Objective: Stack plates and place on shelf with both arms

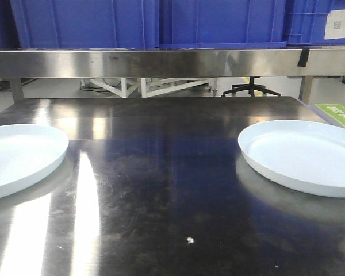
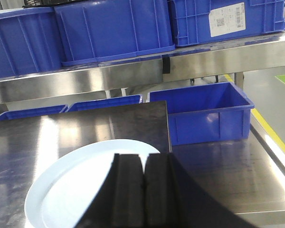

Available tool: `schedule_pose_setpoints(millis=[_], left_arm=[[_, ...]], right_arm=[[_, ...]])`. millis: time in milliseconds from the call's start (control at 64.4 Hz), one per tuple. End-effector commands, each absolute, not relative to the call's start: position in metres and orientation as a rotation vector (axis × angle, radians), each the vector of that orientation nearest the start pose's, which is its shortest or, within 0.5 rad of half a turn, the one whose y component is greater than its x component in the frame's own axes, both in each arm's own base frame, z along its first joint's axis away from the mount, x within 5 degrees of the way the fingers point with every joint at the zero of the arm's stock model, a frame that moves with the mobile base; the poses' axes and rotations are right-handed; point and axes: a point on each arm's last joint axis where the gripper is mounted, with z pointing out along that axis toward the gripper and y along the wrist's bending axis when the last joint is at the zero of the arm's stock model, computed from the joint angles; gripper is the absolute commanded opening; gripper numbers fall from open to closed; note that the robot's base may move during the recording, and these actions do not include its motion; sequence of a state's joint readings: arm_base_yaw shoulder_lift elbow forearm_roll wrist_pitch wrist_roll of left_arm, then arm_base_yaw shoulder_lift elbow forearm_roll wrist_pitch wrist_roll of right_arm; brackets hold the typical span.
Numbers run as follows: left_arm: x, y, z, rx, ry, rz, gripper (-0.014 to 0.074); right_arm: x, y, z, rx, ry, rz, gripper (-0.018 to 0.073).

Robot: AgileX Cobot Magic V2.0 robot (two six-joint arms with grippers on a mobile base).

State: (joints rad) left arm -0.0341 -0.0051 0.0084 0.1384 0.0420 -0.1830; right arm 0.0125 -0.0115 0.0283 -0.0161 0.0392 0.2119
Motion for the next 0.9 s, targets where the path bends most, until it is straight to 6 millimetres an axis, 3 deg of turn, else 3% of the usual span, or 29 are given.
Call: schedule_pose_setpoints(millis=[0, 435, 513, 606, 652, 777, 885], left_arm=[[0.054, -0.002, 0.215, -0.006, 1.421, -0.073, 0.0103], [0.054, -0.002, 0.215, 0.01, 1.423, -0.056, 0.0104], [0.054, -0.002, 0.223, 0.009, 1.422, -0.055, 0.0104], [0.059, -0.002, 0.249, -0.008, 1.474, -0.058, 0.0104], [0.065, -0.001, 0.271, -0.013, 1.503, -0.053, 0.0104], [0.097, 0.0, 0.329, -0.029, 1.668, -0.022, 0.0104], [0.131, 0.001, 0.36, -0.049, 1.85, 0.008, 0.0104]], right_arm=[[0.054, 0.001, 0.21, 0.12, 1.426, 0.161, 0.0047], [0.054, 0.001, 0.21, 0.12, 1.426, 0.161, 0.0047], [0.054, 0.001, 0.21, 0.12, 1.426, 0.161, 0.0047], [0.054, 0.001, 0.21, 0.12, 1.426, 0.161, 0.0047], [0.054, 0.001, 0.21, 0.12, 1.426, 0.161, 0.0047], [0.054, 0.001, 0.21, 0.12, 1.426, 0.161, 0.0047], [0.054, 0.001, 0.21, 0.12, 1.426, 0.161, 0.0047]])
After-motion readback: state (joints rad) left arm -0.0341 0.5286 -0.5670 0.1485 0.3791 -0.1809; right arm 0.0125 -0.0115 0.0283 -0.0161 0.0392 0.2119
